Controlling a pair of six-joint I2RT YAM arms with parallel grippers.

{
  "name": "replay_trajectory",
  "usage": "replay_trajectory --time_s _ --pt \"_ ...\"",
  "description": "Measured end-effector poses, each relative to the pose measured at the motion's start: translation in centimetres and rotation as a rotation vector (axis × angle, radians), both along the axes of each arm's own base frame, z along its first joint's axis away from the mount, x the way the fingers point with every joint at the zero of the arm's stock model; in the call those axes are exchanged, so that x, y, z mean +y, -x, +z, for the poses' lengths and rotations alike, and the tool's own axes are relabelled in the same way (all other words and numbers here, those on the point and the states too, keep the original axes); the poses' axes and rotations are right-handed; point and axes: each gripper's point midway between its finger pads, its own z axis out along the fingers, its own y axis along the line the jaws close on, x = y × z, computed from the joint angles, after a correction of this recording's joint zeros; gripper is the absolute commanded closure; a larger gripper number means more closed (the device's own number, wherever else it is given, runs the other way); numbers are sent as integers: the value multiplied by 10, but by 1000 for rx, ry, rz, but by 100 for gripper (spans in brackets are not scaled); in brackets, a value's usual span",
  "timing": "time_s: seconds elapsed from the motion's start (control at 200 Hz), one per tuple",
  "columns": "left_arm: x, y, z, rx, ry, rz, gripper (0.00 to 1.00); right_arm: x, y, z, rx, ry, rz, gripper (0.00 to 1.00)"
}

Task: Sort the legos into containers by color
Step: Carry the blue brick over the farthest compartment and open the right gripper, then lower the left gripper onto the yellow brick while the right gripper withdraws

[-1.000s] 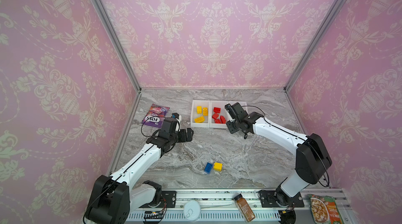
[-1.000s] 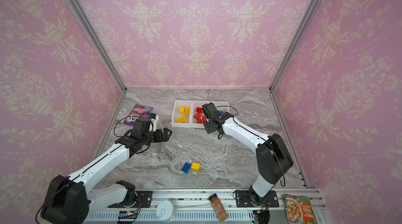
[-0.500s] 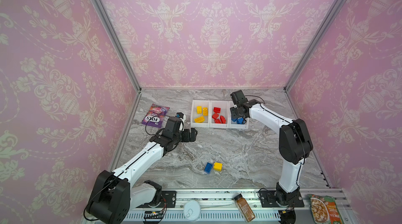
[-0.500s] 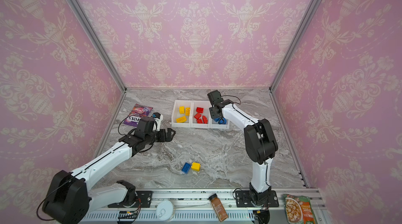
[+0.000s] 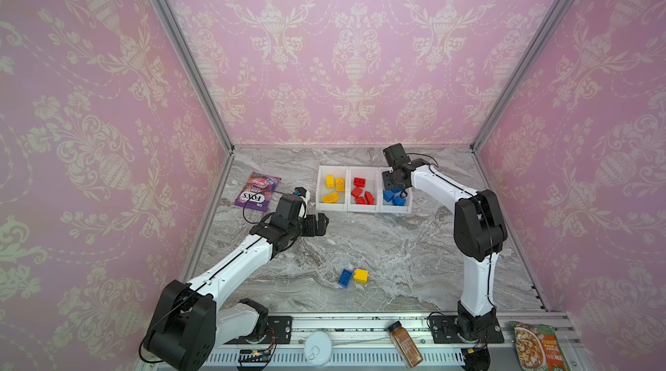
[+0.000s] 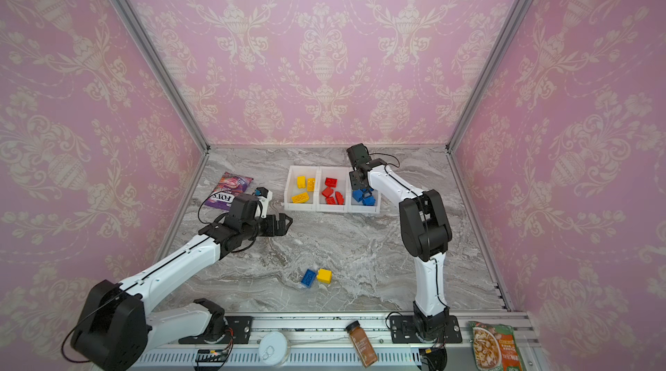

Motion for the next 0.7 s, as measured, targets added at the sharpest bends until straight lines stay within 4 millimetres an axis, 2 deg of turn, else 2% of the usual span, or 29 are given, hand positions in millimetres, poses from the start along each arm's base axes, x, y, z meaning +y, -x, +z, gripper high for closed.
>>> replay_trajectory --time_s 0.11,0.245,0.46,0.701 --pt "-3 1 -2 13 -6 -11 1 1 0 0 1 -3 2 37" --pt "-12 -3 9 -11 3 -31 1 2 6 3 6 -27 4 37" --pt "-31 4 16 -25 -7 -105 1 4 29 24 -7 -80 21 32" --pt "-54 27 6 16 -38 -234 1 9 61 38 3 -135 50 23"
